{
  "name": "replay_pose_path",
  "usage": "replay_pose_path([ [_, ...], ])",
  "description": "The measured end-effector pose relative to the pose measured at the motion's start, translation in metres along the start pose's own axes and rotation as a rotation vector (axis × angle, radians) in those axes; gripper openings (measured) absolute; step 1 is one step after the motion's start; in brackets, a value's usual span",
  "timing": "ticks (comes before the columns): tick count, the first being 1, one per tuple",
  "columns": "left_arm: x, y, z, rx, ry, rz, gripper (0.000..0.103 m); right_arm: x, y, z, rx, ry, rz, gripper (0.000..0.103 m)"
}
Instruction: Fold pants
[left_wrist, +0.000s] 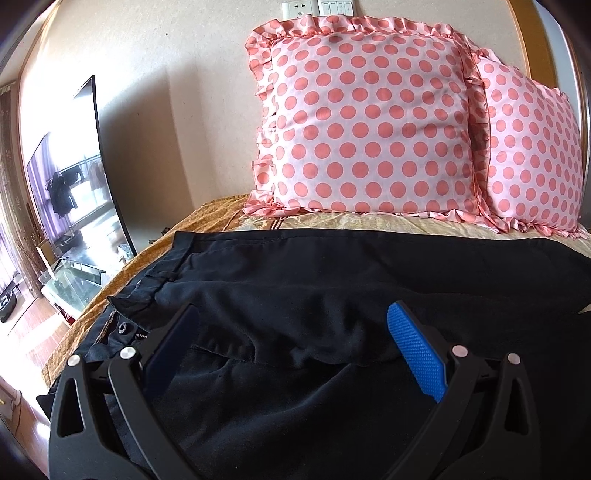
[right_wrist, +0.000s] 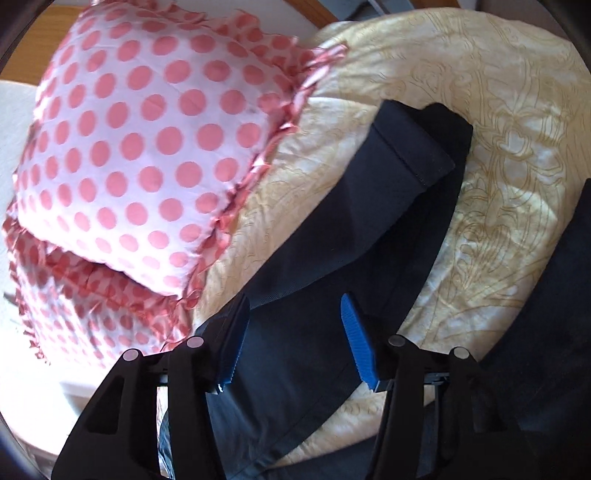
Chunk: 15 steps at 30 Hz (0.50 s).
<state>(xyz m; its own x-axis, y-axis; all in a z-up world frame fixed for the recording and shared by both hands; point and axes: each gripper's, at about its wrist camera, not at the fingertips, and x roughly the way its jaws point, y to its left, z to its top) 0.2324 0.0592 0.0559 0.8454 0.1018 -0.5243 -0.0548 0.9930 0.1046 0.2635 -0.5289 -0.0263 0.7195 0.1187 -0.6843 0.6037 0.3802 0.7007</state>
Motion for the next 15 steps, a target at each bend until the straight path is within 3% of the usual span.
replay_pose_path([
  [5,0.005,0.0,-0.001,0.004,0.015,-0.009,0.101,0.009,-0.01,0.015,0.064,-0.057,0.016,0.053],
  [6,0.005,-0.001,-0.002,0.006,0.014,-0.009,0.101,0.009,-0.01,0.018,0.062,-0.073,0.008,0.046],
  [9,0.002,0.001,-0.002,-0.001,0.008,-0.007,0.101,0.007,-0.016,0.026,0.037,-0.121,0.043,0.004],
  [15,-0.008,0.011,-0.003,-0.027,-0.001,-0.014,0.101,-0.037,-0.026,0.015,-0.034,-0.162,0.21,0.004],
])
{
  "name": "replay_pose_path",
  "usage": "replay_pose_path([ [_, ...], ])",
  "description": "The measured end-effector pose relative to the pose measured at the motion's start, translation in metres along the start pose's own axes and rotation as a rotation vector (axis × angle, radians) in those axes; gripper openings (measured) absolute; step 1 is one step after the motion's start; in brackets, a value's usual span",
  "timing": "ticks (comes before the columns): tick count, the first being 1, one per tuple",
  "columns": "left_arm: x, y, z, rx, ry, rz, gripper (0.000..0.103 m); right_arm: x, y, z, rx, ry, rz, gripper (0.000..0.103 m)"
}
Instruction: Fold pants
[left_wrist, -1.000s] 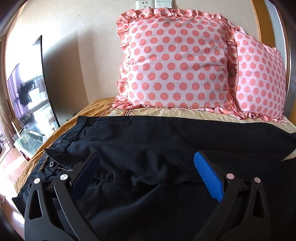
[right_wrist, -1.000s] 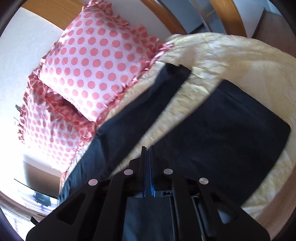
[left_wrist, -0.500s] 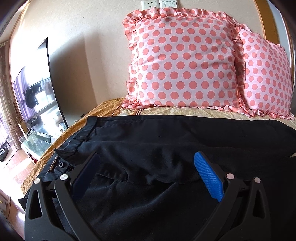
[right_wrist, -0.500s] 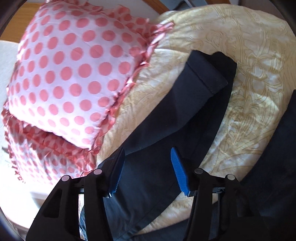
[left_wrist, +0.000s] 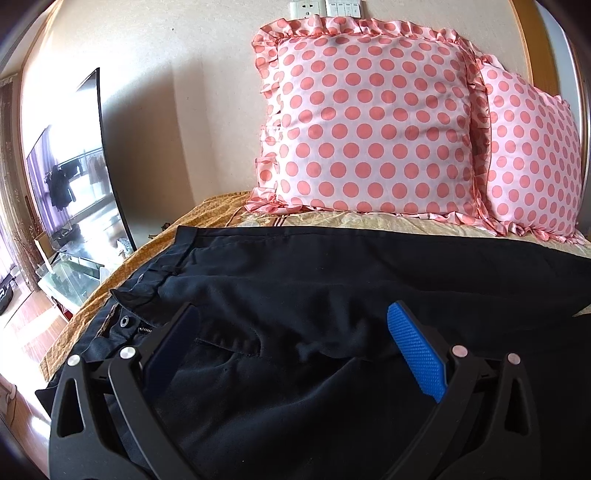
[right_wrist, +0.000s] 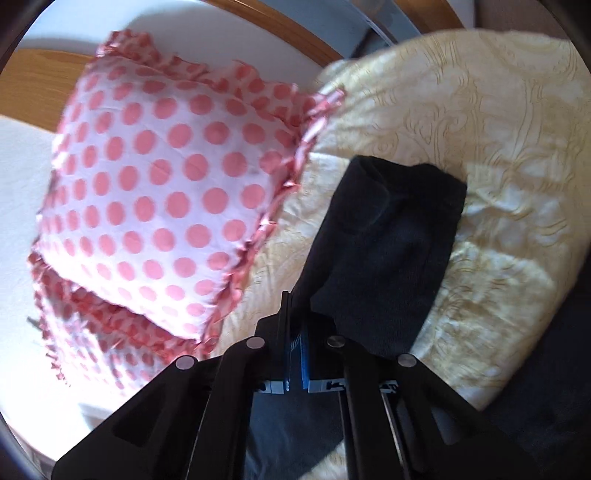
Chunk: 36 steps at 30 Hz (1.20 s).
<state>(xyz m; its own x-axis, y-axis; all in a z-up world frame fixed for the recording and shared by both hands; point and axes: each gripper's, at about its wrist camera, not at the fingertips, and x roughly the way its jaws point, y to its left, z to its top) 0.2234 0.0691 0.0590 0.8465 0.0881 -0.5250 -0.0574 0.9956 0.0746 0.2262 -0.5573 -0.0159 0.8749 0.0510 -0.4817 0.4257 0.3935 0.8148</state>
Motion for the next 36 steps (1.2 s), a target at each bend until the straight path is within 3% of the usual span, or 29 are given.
replay_pose_path([
  [6,-0.014,0.003,-0.002,0.002,-0.021,0.022,0.101,-0.084,-0.007,-0.024,-0.065,-0.036,0.174,0.004],
  [10,-0.023,0.003,-0.003,-0.008,-0.034,0.019,0.101,-0.121,-0.02,-0.051,-0.1,-0.047,0.198,0.004],
  [17,-0.04,-0.001,-0.006,-0.005,-0.043,0.013,0.101,-0.143,-0.07,-0.103,-0.05,-0.005,0.116,0.004],
  [21,-0.049,-0.003,-0.007,0.0,-0.052,0.016,0.101,-0.131,-0.08,-0.11,-0.06,0.077,0.014,0.005],
  [24,-0.052,0.002,-0.01,-0.008,-0.051,0.027,0.101,-0.135,-0.085,-0.111,-0.043,0.118,-0.033,0.011],
  [26,-0.052,0.009,-0.012,-0.024,-0.045,0.039,0.101,-0.144,-0.077,-0.113,-0.099,0.101,-0.066,0.015],
  [27,-0.051,0.013,-0.012,-0.036,-0.042,0.044,0.101,-0.15,-0.068,-0.116,-0.143,0.082,-0.071,0.024],
  [28,-0.05,0.017,-0.013,-0.049,-0.038,0.044,0.101,-0.155,-0.058,-0.121,-0.185,0.073,-0.065,0.042],
  [30,-0.048,0.025,-0.012,-0.073,-0.032,0.042,0.101,-0.154,-0.031,-0.132,-0.271,0.09,0.009,0.058],
  [34,-0.043,0.032,-0.01,-0.103,-0.029,0.033,0.101,-0.133,0.026,-0.163,-0.399,0.16,0.149,0.057],
  [36,-0.039,0.033,-0.007,-0.113,-0.016,0.022,0.101,-0.111,0.05,-0.18,-0.461,0.237,0.213,0.057],
])
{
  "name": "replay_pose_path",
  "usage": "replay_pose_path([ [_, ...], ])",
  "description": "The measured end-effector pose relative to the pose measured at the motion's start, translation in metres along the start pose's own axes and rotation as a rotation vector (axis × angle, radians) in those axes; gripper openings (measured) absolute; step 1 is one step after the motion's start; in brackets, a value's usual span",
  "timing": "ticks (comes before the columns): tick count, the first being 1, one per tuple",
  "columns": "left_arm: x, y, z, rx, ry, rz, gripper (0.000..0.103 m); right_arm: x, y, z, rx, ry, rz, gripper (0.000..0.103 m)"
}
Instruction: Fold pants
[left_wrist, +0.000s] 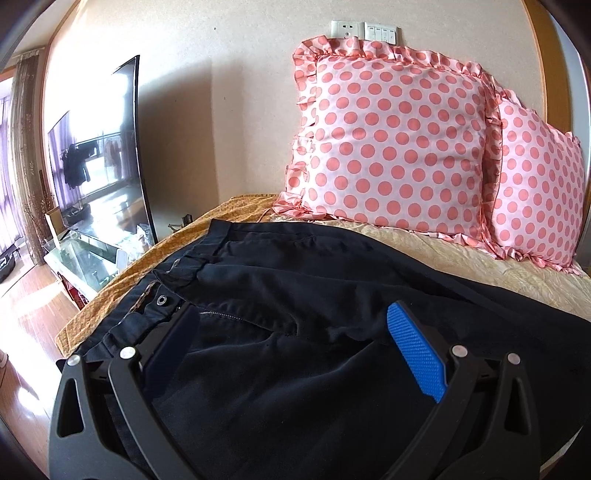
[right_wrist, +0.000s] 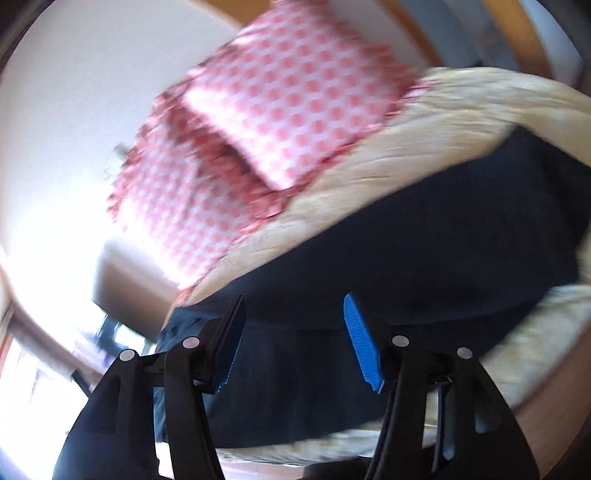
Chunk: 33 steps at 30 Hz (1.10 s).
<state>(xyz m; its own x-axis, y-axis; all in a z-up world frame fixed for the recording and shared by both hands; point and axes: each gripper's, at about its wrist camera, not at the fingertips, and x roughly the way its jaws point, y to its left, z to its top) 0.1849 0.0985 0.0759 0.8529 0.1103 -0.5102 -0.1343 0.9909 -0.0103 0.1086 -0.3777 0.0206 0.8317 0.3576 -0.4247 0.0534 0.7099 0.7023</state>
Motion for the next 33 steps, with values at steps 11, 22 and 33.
replay_pose_path([
  [11,0.064,0.01,0.059,-0.08,0.096,-0.086,0.101,0.136,0.096,-0.04,-0.696,0.164,-0.31,0.045],
  [22,0.111,0.033,0.066,-0.096,0.152,0.01,0.101,0.19,0.106,-0.053,-0.907,0.293,-0.482,0.038],
  [33,0.133,0.037,0.071,-0.115,0.214,0.0,0.101,0.158,0.097,-0.04,-0.857,0.269,-0.291,0.008],
])
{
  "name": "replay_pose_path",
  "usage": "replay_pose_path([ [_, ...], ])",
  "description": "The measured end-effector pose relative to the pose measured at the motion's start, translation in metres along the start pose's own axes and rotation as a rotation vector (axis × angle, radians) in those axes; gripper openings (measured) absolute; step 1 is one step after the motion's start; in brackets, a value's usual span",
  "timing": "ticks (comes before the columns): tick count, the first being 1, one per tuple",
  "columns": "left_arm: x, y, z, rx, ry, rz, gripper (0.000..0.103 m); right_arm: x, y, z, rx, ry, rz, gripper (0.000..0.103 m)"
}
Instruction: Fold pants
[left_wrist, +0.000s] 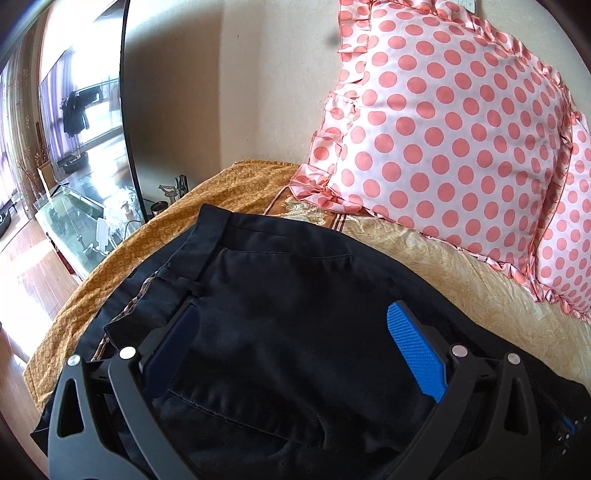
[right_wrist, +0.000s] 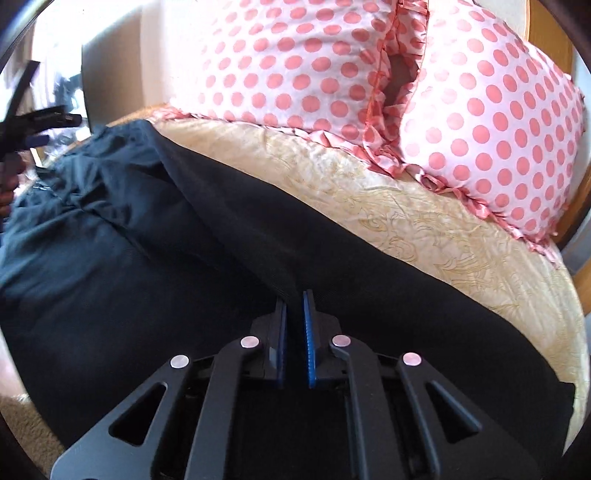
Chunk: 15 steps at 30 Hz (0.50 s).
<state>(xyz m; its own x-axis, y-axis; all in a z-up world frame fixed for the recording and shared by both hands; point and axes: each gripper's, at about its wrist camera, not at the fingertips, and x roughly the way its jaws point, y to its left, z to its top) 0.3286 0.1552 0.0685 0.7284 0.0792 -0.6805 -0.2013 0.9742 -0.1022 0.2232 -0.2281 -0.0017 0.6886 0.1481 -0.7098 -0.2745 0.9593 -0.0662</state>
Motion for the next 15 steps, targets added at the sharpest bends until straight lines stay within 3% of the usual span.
replay_pose_path([
  [6,0.03,-0.003,0.025,-0.027,0.081,-0.015,0.097,-0.025,0.003,-0.021,-0.033,-0.027,0.162,0.007],
  [8,0.047,-0.003,0.036,-0.076,0.139,-0.049,0.081,-0.025,0.006,-0.023,-0.038,-0.024,0.174,0.007],
  [10,0.066,-0.005,0.042,-0.136,0.21,-0.093,0.079,-0.022,0.005,-0.022,-0.033,-0.022,0.18,0.007],
  [15,0.11,-0.021,0.051,-0.224,0.354,-0.118,0.076,-0.022,0.004,-0.021,-0.02,-0.034,0.19,0.007],
])
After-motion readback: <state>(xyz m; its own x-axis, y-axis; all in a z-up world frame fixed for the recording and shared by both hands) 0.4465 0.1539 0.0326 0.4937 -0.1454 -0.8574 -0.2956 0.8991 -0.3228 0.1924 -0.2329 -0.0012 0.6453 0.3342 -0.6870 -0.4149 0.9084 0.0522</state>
